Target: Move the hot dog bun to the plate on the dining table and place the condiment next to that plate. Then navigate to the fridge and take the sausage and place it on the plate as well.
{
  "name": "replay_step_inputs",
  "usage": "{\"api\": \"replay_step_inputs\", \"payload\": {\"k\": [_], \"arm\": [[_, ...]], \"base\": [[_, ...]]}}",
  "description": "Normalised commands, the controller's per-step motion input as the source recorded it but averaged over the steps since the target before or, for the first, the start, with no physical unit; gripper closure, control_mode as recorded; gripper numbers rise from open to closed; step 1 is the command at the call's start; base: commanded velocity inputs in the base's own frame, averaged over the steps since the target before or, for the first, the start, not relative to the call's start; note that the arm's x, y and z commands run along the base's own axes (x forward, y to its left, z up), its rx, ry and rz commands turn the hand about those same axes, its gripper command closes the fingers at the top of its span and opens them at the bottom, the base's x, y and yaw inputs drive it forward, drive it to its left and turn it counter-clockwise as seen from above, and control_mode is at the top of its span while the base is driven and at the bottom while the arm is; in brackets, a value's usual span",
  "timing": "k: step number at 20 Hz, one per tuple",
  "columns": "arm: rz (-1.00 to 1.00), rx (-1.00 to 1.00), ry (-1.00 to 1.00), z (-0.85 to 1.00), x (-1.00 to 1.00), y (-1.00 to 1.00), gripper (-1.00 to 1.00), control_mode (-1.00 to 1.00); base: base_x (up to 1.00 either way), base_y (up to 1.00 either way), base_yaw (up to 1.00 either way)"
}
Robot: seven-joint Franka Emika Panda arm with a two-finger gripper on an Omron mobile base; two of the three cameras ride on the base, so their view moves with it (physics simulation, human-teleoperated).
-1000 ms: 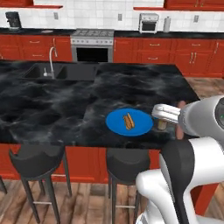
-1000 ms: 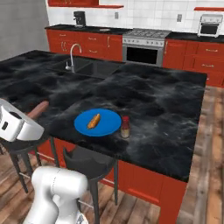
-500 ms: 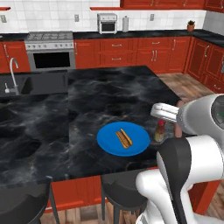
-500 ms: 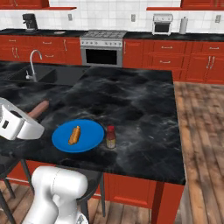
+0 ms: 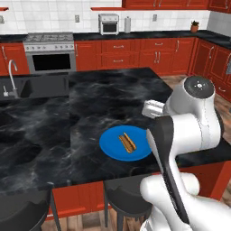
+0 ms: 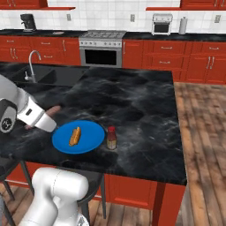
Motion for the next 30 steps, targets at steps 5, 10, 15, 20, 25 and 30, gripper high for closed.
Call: {"api": "replay_step_inputs", "payload": {"k": [5, 10, 15, 20, 25, 30], "arm": [[0.2, 0.06, 0.36, -0.77, 0.87, -0.13, 1.0, -1.0], [0.37, 0.0, 0.23, -0.74, 0.61, -0.01, 1.0, -1.0], [0.36, 0.0, 0.11, -0.58, 0.71, -0.01, 1.0, -1.0], [0.27, 0.0, 0.0, -0.35, 0.46, -0.04, 1.0, -1.0], [0.21, 0.0, 0.0, -0.46, 0.35, -0.07, 1.0, -1.0], [0.14, -0.02, 0.0, -0.52, 0.44, -0.02, 1.0, -1.0]], "base": [[0.0, 0.0, 0.0], [0.0, 0.0, 0.0], [0.0, 0.0, 0.0], [0.0, 0.0, 0.0], [0.0, 0.0, 0.0], [0.0, 0.0, 0.0]]}}
